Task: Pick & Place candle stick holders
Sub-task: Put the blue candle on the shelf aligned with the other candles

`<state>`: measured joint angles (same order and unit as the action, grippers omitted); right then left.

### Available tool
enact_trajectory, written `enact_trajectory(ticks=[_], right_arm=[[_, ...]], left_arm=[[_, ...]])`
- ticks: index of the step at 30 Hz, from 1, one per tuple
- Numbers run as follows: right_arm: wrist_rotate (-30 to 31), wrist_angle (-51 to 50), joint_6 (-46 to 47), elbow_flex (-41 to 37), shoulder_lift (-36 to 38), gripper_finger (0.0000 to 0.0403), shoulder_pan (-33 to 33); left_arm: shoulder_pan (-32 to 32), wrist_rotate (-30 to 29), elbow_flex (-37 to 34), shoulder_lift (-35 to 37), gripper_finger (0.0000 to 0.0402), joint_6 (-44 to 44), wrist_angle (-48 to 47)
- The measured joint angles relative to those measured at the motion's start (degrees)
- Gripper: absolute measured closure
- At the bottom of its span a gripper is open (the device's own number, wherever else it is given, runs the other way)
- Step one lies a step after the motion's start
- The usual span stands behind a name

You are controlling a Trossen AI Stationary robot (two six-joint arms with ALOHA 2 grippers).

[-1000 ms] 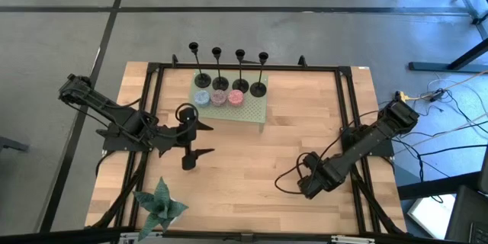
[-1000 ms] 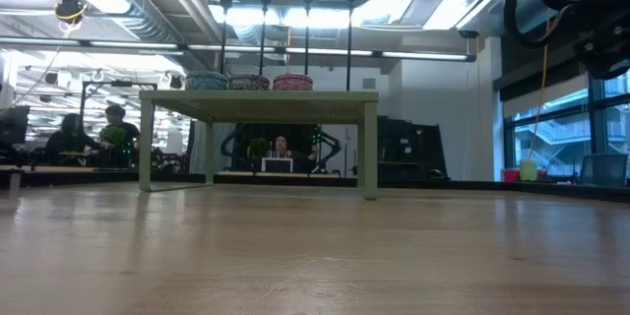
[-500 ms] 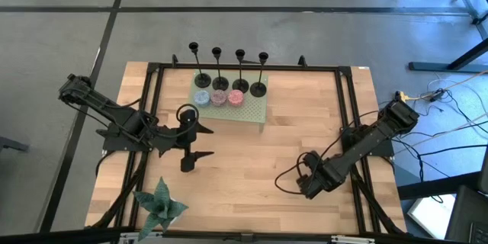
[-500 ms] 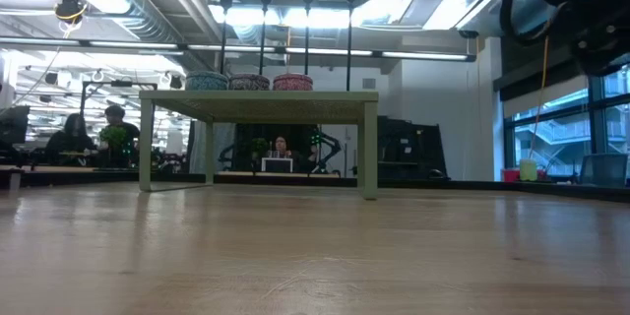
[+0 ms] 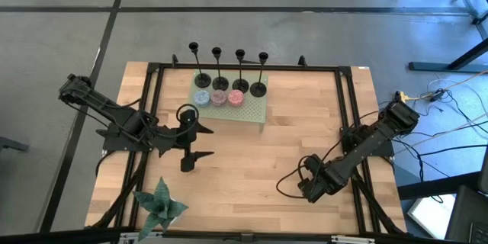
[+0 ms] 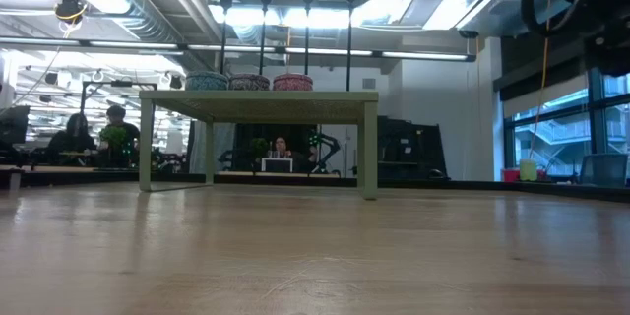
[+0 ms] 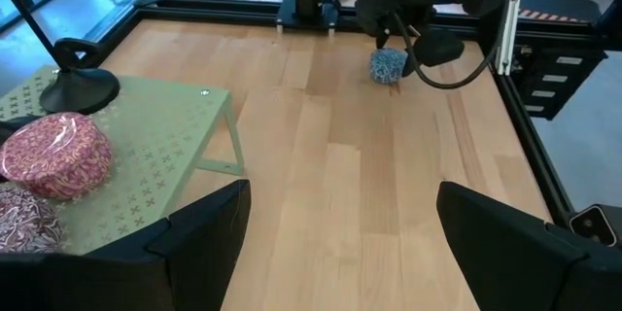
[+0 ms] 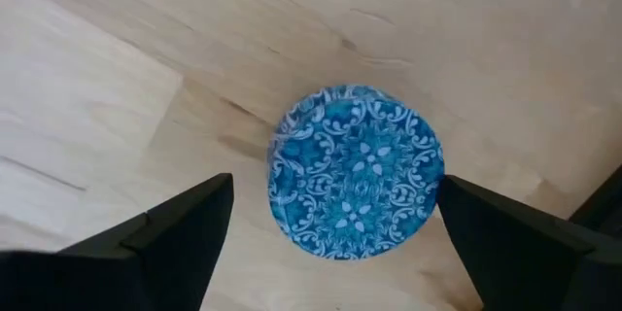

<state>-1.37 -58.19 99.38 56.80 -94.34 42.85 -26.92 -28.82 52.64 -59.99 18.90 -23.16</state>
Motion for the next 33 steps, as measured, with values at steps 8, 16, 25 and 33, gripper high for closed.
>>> enact_trajectory(ticks=[8, 16, 25, 33], right_arm=[[0.05, -0.28, 0.76, 0.00, -3.15, 0.0038, 0.64], [-0.22, 0.02, 0.88, 0.00, -4.07, 0.0038, 0.31], [2.53, -0.16, 0.99, 0.00, -4.07, 0.0059, 0.31], [2.89, -0.03, 1.35, 0.09, -4.00, 0.0109, 0.29]], left_arm=[[0.00, 0.00, 0.00, 0.00, 0.0074, 0.00, 0.34], [0.00, 0.00, 0.00, 0.00, 0.0074, 0.02, 1.06], [0.00, 0.00, 0.00, 0.00, 0.0074, 0.02, 1.07], [0.00, 0.00, 0.00, -0.01, 0.0074, -0.02, 1.05]])
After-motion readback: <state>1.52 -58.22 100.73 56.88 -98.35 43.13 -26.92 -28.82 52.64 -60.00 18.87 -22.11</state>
